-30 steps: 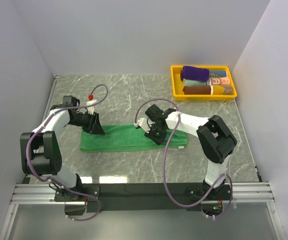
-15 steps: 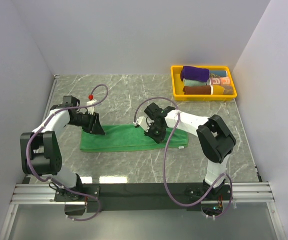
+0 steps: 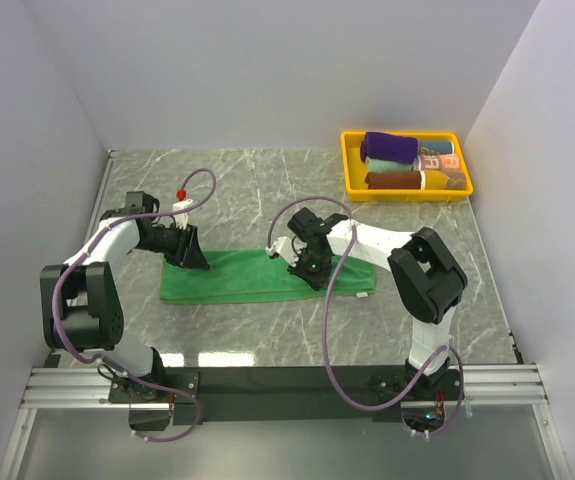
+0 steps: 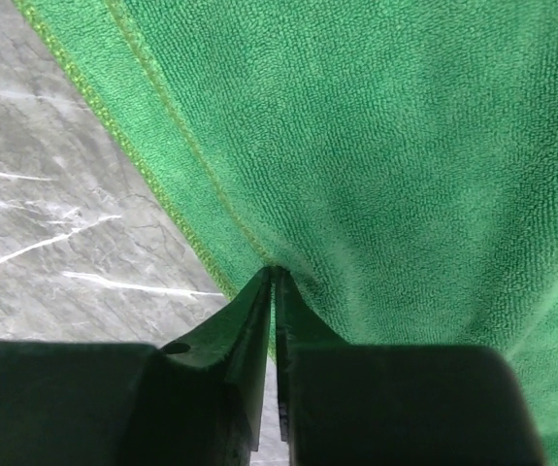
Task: Roll the towels
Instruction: Fold the towel
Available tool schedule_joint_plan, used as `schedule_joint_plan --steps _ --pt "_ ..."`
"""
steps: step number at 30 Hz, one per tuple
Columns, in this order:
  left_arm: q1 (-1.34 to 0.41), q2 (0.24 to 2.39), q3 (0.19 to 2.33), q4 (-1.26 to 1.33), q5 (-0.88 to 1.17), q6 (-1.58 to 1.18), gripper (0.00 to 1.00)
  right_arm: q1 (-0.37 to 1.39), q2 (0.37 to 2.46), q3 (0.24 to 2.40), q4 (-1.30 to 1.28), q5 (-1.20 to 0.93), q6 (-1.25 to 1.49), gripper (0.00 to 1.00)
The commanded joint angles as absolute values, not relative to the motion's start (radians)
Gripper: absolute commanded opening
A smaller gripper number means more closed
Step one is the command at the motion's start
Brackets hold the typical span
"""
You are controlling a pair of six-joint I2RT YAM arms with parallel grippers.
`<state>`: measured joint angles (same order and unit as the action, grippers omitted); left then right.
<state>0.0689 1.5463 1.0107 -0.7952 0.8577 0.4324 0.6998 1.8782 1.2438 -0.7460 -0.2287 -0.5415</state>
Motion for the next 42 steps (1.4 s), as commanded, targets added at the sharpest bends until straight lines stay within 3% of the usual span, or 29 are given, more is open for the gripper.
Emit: schedule_joint_plan --steps 1,4,23,26,28,29,32,42 --pt "0.072 1.534 1.028 -0.807 0.864 0.451 0.4 0.696 1.893 1.252 -0.724 -0.219 -0.545 0.08" --pt "0.071 1.532 1.028 -0.808 0.862 0.457 0.39 0.696 1.887 1.25 -0.719 -0.213 -0.542 0.0" --pt "0.072 1.511 1.026 -0.839 0.841 0.54 0.34 0.672 1.735 1.253 -0.804 -0.233 -0.571 0.0" --pt "0.064 1.505 1.016 -0.854 0.844 0.584 0.4 0.672 1.741 1.247 -0.795 -0.229 -0.571 0.0" --pt "0.04 1.5 1.009 -0.879 0.832 0.62 0.42 0.672 1.753 1.24 -0.779 -0.229 -0.561 0.06" --pt "0.031 1.491 1.006 -0.885 0.827 0.658 0.43 0.67 1.756 1.235 -0.76 -0.232 -0.558 0.15" --pt "-0.026 1.45 0.965 -0.862 0.763 0.715 0.44 0.67 1.782 1.232 -0.73 -0.232 -0.551 0.23" --pt "-0.074 1.443 0.934 -0.805 0.724 0.7 0.42 0.67 1.862 1.21 -0.681 -0.213 -0.543 0.21"
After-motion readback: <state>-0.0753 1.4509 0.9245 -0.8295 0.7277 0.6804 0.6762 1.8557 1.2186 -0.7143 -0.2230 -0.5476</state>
